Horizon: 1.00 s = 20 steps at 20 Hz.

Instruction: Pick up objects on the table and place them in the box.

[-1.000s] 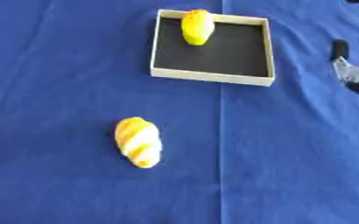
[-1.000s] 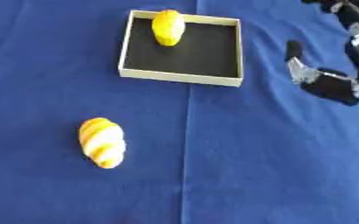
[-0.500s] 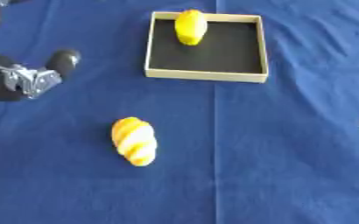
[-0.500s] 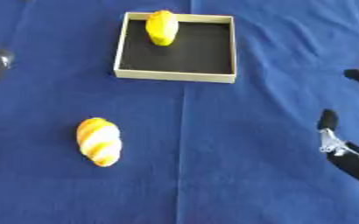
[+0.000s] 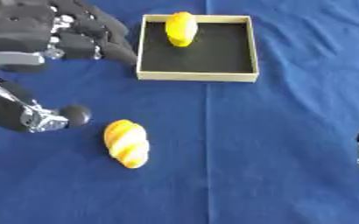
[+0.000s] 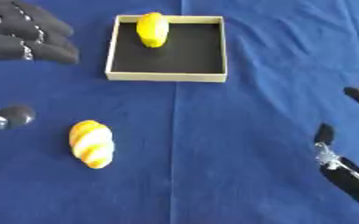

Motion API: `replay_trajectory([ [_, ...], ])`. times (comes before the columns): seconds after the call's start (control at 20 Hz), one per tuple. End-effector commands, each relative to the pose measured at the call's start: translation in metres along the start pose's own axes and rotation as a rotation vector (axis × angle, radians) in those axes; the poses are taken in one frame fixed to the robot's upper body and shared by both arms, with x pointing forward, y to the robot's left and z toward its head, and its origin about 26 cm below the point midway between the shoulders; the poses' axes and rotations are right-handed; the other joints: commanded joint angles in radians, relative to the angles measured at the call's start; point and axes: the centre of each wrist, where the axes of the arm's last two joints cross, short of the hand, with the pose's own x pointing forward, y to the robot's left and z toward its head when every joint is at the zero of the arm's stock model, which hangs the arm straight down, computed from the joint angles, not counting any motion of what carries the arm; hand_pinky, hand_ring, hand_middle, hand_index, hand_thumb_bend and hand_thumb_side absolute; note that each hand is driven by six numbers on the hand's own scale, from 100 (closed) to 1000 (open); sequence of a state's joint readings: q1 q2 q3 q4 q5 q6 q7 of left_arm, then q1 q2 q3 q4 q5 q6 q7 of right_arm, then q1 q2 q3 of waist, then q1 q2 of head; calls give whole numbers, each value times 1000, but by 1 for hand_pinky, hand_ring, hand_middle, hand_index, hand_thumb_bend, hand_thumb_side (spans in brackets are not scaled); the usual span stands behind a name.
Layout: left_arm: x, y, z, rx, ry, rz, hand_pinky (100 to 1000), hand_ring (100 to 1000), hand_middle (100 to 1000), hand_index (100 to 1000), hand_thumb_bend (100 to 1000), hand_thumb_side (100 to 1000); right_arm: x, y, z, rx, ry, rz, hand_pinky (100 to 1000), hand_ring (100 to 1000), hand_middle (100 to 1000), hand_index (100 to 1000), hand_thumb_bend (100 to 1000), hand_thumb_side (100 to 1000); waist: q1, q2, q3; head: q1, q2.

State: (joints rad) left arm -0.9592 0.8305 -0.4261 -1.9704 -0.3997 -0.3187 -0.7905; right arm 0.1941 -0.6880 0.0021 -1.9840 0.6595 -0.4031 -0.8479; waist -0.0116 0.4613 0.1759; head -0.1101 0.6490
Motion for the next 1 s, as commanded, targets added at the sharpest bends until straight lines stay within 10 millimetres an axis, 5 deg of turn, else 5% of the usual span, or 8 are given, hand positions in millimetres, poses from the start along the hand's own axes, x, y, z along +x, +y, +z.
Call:
replay_trajectory([
  [0.05,-2,0,6,-123,-32,-18,1000,1000,859,969,328,172,2,-3,-4,-72,-36,-42,798,947,752,901,100,257,5,-26,-3,-4,-2],
  [0.35,1,-19,6,-244,-82,-17,1000,1000,859,958,358,257,1,-3,-6,-93,-11,-48,794,952,746,901,100,264,15,-22,-4,-3,-1],
  [0.65,-5,-39,4,-327,-51,-33,1000,969,866,937,466,100,2,-2,-6,-103,4,-57,793,957,743,901,100,274,18,-19,-8,-1,-2],
  [1.0,-13,-60,-9,-357,-72,11,970,926,861,932,419,100,4,2,-5,-113,27,-66,790,965,739,901,100,293,20,-16,-10,1,-2],
])
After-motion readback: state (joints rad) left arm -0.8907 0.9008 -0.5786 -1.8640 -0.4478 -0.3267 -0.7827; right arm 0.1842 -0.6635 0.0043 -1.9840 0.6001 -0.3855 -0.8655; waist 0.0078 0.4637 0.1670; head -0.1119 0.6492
